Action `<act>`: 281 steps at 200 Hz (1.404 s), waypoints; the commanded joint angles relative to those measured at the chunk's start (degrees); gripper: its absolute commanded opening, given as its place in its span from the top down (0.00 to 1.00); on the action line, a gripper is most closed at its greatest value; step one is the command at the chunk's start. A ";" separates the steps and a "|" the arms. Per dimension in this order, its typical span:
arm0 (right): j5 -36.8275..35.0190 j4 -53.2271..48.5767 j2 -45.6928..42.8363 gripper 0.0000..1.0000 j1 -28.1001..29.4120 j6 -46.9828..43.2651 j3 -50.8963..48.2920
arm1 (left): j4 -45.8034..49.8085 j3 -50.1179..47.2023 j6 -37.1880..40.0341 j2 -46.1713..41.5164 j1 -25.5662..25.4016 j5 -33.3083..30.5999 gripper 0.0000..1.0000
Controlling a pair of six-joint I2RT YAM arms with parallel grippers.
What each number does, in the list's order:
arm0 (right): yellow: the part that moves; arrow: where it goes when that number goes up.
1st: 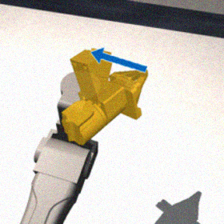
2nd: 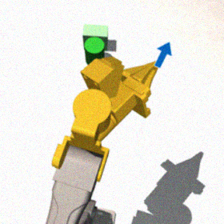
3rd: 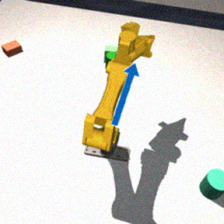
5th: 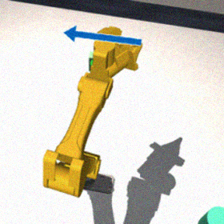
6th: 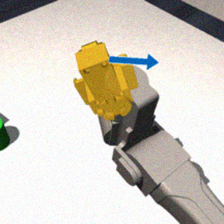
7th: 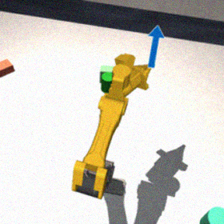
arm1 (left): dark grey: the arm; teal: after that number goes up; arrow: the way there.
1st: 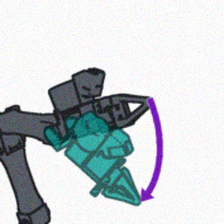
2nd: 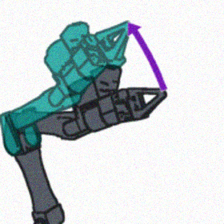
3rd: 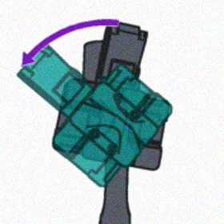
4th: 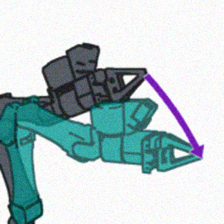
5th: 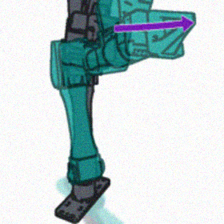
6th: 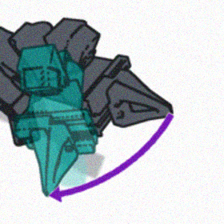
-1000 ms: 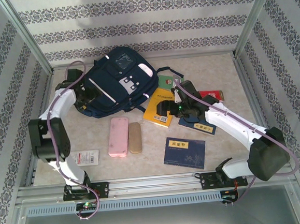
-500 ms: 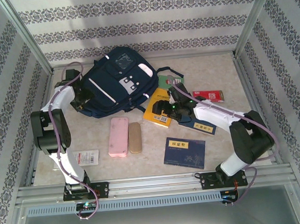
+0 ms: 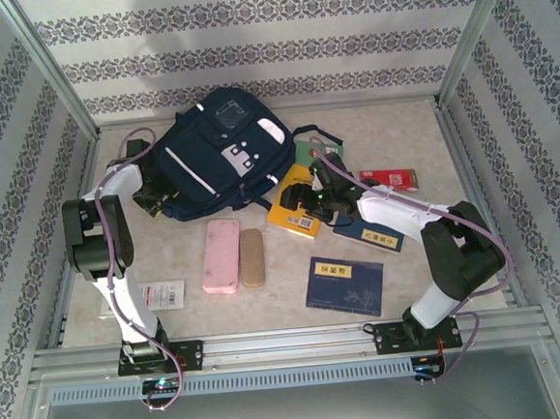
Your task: Pack books, pencil case, and school supplies into a backpack
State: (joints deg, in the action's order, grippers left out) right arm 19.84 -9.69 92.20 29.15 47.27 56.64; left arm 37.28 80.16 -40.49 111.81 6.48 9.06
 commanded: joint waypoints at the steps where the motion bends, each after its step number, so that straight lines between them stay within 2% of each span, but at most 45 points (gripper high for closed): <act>1: 1.32 1.84 -0.16 0.22 0.91 0.21 0.05 | -2.89 2.73 -1.35 1.59 -0.59 2.79 0.65; 17: 1.76 2.52 -0.42 0.24 1.00 0.19 -0.47 | -3.64 3.37 -2.74 0.05 -0.59 4.39 0.85; 33: 1.70 2.52 -0.83 0.26 1.00 -0.04 -0.79 | -4.80 4.05 -4.65 -2.81 -0.65 6.40 1.00; 60: 0.68 -0.26 -1.13 0.28 1.00 -3.06 1.14 | -3.62 7.28 -6.80 -7.56 -0.94 7.35 1.00; 95: -2.41 -7.49 0.62 0.29 1.85 -13.34 9.09 | -3.47 8.77 -7.74 -13.35 -1.42 9.16 1.00; 113: -1.97 -10.33 3.69 0.33 2.32 -18.45 15.65 | -3.22 8.82 -7.01 -15.14 -1.63 10.44 1.00; 138: 4.63 -11.87 10.67 0.30 2.27 -22.21 25.89 | -3.81 7.06 -6.44 -16.65 -1.84 12.29 1.00; 150: 3.56 -16.97 15.41 0.28 2.62 -22.93 33.64 | -4.54 6.26 -6.80 -17.18 -1.89 13.13 1.00; 161: -0.68 -23.39 19.48 0.32 1.61 -24.30 41.46 | -5.29 5.97 -7.34 -17.56 -1.91 14.17 1.00; 181: 1.18 -20.53 20.86 0.35 -3.92 -20.29 41.52 | -6.83 6.60 -9.40 -18.27 -1.91 16.82 1.00; 202: 6.88 -17.90 22.65 0.26 -9.32 -14.74 40.50 | -7.53 8.37 -13.05 -19.05 -1.91 18.89 1.00; 228: 3.75 -20.27 23.13 0.17 -10.03 -13.74 40.33 | -9.01 9.83 -17.72 -20.85 -1.87 20.71 1.00; 256: 5.82 -15.71 25.11 0.03 -10.99 -7.37 37.30 | -9.16 10.57 -20.09 -22.31 -1.91 22.04 1.00; 281: 8.85 -10.30 28.76 0.04 -10.74 -0.62 37.13 | -9.03 9.67 -20.25 -23.79 -1.91 22.34 1.00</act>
State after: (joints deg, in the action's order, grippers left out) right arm 24.82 -25.65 117.08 17.54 38.50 94.98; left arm 35.11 87.02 -57.98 92.77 5.19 27.57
